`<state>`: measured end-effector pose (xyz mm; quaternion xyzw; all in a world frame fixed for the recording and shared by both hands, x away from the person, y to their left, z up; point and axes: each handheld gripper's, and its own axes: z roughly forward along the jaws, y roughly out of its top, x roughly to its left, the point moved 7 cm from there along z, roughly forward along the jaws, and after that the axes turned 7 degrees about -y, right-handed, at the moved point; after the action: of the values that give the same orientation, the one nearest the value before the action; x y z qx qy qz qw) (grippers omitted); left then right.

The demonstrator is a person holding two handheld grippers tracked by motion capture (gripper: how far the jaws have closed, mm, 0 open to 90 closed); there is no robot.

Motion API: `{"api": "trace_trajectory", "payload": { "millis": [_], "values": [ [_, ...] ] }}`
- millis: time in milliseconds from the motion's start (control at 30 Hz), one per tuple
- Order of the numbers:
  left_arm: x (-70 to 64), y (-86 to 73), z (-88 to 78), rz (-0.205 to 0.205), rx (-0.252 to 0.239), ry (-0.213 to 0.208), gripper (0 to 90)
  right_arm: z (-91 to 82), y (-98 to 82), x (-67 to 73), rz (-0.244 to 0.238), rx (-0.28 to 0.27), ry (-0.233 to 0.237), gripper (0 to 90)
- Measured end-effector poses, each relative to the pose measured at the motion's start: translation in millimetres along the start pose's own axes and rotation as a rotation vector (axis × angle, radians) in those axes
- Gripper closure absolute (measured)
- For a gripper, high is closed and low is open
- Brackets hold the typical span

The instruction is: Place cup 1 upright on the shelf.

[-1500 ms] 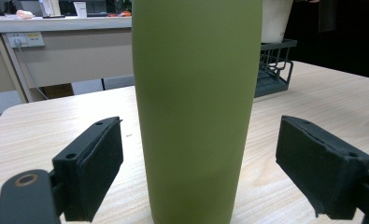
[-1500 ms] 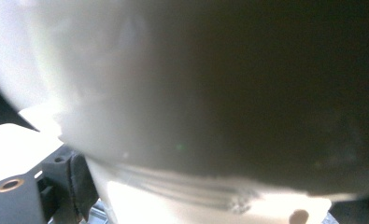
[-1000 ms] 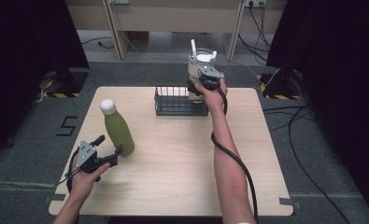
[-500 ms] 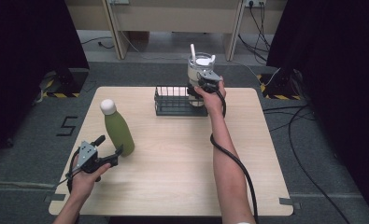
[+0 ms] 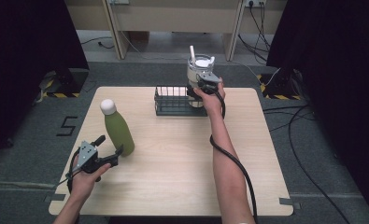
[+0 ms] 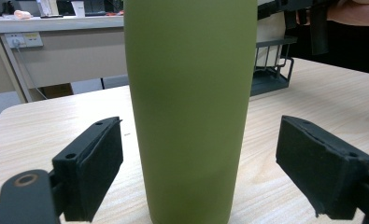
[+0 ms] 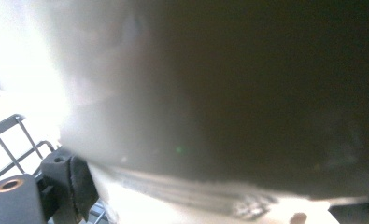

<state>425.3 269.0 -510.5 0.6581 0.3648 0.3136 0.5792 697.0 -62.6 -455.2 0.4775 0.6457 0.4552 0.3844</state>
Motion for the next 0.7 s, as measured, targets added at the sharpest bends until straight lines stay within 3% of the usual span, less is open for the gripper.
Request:
{"api": "trace_trajectory", "payload": {
  "millis": [267, 533, 600, 700],
  "values": [
    [-0.3, -1.0, 0.1, 0.002, 0.003, -0.005, 14.1, -1.6, -5.1, 2.8, 0.033, -0.011, 0.012, 8.5],
    [0.4, -0.9, -0.3, 0.004, 0.004, -0.003, 14.1, -8.1, -6.1, 5.8, 0.004, -0.01, 0.022, 2.4],
    [-0.4, -1.1, 0.8, 0.001, 0.002, -0.009, 13.9, -11.3, -7.5, 4.3, -0.023, -0.011, 0.023, 0.7],
    [-0.9, -1.0, 1.5, 0.0, 0.002, -0.008, 13.8, -17.1, -10.4, 1.2, -0.009, -0.009, 0.02, 0.5]
  ]
}}
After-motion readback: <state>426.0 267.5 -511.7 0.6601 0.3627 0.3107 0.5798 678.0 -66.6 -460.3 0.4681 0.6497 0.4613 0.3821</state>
